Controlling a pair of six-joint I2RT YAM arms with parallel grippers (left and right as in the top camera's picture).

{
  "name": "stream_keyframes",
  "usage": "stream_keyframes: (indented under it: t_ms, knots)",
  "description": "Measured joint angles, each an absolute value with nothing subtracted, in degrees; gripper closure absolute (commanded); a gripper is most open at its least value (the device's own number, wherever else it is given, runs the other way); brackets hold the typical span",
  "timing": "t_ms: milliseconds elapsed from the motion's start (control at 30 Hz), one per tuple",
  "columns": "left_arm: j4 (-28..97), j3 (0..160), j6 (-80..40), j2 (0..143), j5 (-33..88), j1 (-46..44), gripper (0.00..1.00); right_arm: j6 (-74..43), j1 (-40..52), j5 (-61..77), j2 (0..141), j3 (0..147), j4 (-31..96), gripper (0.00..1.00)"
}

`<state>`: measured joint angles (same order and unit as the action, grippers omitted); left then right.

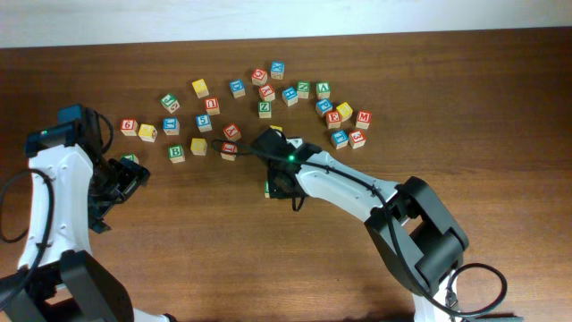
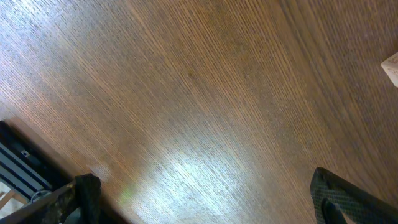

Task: Spell out RSS
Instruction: 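Set the yellow S right of the R block, release, lift away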

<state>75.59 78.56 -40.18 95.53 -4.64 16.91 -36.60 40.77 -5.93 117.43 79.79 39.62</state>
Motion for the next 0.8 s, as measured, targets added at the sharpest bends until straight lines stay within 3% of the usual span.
stream_keyframes:
  t_ms: [200,367,467,700,800]
  knots:
    - [75.6,78.6,-40.2,95.5,-4.6,16.9,0.01,-36.6,40.8,-3.7,117.4,79.8,42.6,0.67]
    - [75.6,78.6,-40.2,95.5,-4.6,16.9,0.01,-36.2,40.8,-3.2,117.4,79.8,42.5,0.44]
    - [75.6,78.6,-40.2,95.5,-4.6,16.9,0.01,-36.2,40.8,-2.4,117.4,80.2,43.7,0.42]
    - [75.6,78.6,-40.2,95.5,-4.6,16.9,0.01,-36.0,40.8,-1.5,117.8,87.3,60.9,0.42]
    - [75.6,78.6,-40.2,95.5,-4.6,16.9,0.01,-32.6,40.5,-0.5,117.4,99.1,69.4,0.26]
